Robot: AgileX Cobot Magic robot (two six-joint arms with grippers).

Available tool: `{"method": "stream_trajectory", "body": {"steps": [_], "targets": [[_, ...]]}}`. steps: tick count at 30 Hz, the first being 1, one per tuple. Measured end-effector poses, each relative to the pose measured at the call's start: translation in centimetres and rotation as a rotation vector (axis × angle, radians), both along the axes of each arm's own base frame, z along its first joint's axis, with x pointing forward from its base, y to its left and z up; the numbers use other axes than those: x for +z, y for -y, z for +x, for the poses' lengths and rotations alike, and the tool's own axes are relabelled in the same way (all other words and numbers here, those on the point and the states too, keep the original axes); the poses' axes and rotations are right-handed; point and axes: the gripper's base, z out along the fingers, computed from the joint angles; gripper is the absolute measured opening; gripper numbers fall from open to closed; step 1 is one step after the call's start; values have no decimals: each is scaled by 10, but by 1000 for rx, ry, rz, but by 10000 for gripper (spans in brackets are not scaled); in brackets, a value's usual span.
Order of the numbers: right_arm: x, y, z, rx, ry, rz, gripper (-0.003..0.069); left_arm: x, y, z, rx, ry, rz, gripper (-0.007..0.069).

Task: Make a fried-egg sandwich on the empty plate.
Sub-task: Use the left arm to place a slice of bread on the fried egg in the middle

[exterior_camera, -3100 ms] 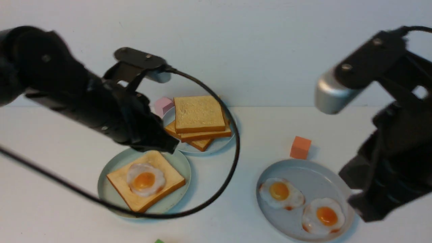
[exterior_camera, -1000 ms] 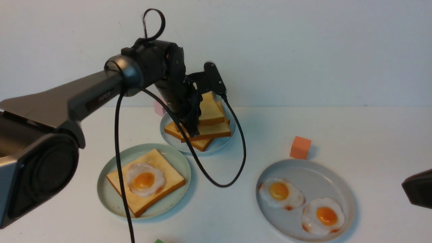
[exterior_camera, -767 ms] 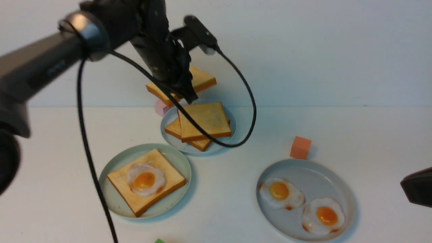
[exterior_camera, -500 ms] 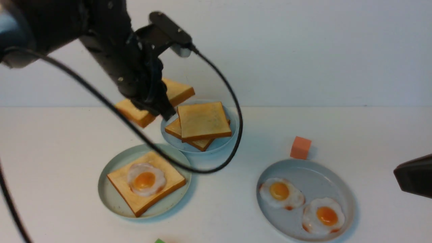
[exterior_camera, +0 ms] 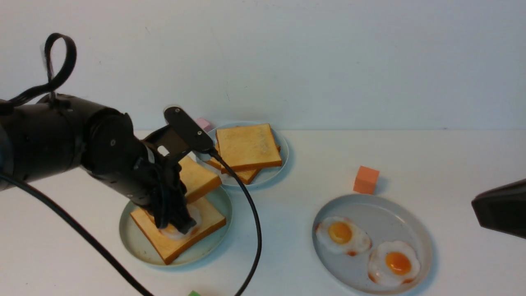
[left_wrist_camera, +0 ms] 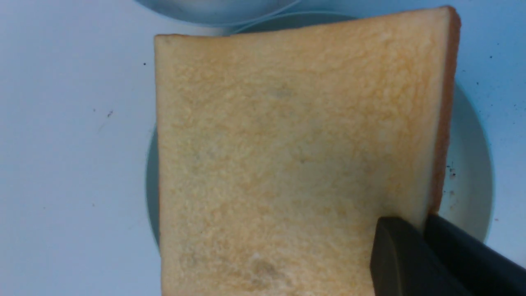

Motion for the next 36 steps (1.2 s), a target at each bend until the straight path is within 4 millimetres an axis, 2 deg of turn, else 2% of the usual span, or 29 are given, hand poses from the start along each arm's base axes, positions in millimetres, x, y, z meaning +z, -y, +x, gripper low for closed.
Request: {"method": "stream_trajectory", "body": {"steps": [8, 17, 21, 23, 25, 26, 30, 36], "targets": [[0, 0, 0, 2, 0, 3, 40, -24, 1, 7, -35, -54, 67, 24], [0, -1, 0, 18, 9, -6, 48, -26, 1, 8, -41, -54, 74, 24], [0, -1, 0, 20, 12, -6, 48, -26, 1, 8, -39, -55, 70, 68], [0, -1, 0, 20, 12, -6, 48, -26, 1, 8, -38, -55, 69, 130], [0, -1, 0, 20, 12, -6, 50, -26, 1, 8, -38, -55, 68, 156], [0, -1, 0, 20, 12, -6, 52, -26, 1, 8, -37, -55, 67, 211], [0, -1, 0, 20, 12, -6, 53, -26, 2, 8, -36, -55, 63, 295], [0, -1, 0, 20, 12, -6, 53, -22, 3, 5, -8, -63, 15, 340]]}}
